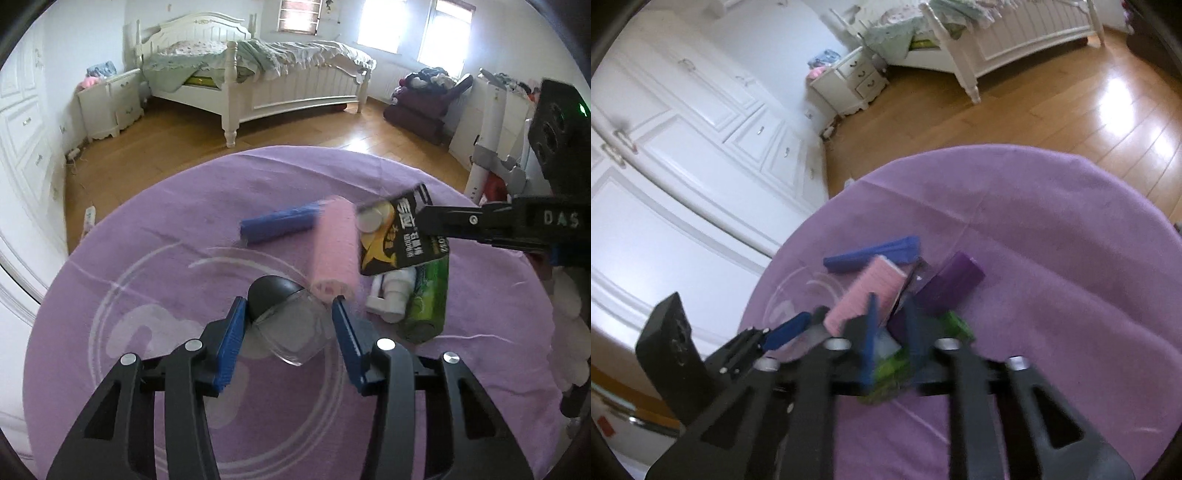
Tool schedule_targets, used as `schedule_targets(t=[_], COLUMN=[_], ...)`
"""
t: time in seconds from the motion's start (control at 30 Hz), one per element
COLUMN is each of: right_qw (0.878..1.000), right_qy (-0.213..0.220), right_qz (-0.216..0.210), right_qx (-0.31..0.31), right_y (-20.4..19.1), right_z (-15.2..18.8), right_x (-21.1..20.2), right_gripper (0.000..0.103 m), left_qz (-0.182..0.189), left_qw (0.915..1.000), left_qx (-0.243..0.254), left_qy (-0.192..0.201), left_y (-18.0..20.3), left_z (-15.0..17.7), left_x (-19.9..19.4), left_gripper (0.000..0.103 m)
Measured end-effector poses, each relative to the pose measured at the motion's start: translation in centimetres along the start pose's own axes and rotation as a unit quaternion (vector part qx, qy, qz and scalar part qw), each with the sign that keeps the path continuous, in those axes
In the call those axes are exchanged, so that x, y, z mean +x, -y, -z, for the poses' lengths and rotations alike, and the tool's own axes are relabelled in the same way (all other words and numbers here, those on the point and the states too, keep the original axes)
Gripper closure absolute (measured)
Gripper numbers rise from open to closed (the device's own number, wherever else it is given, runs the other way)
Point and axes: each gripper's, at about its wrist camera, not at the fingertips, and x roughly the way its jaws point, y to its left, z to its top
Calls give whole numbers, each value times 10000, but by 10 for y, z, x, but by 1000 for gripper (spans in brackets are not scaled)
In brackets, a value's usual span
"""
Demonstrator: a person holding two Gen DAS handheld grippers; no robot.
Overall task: Collect trash
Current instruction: 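Grasp the clear plastic lid with the left tool while the right tool grasps the black-and-yellow card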
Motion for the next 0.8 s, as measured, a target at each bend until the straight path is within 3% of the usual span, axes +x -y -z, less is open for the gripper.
schedule_targets(t=[0.2, 0.47, 0.8], right_qw=[9992, 9933, 9826], right_qy=[371, 976, 1453], right_qz=[-145, -622, -1041], right_qx=[-106, 28, 508], right_y=[2, 12, 36], right_z=[13, 59, 119], right_x=[-28, -112, -187], right_gripper=[101, 100, 100], left_qz=[51, 478, 965], left_qw=[10000, 9977, 9917], left_qx=[-10, -437, -125], left_qy=[-5, 201, 838], left_y=[2, 3, 85], left_z=[3, 34, 49], left_x=[-2, -46, -112], left_gripper=[57, 57, 57])
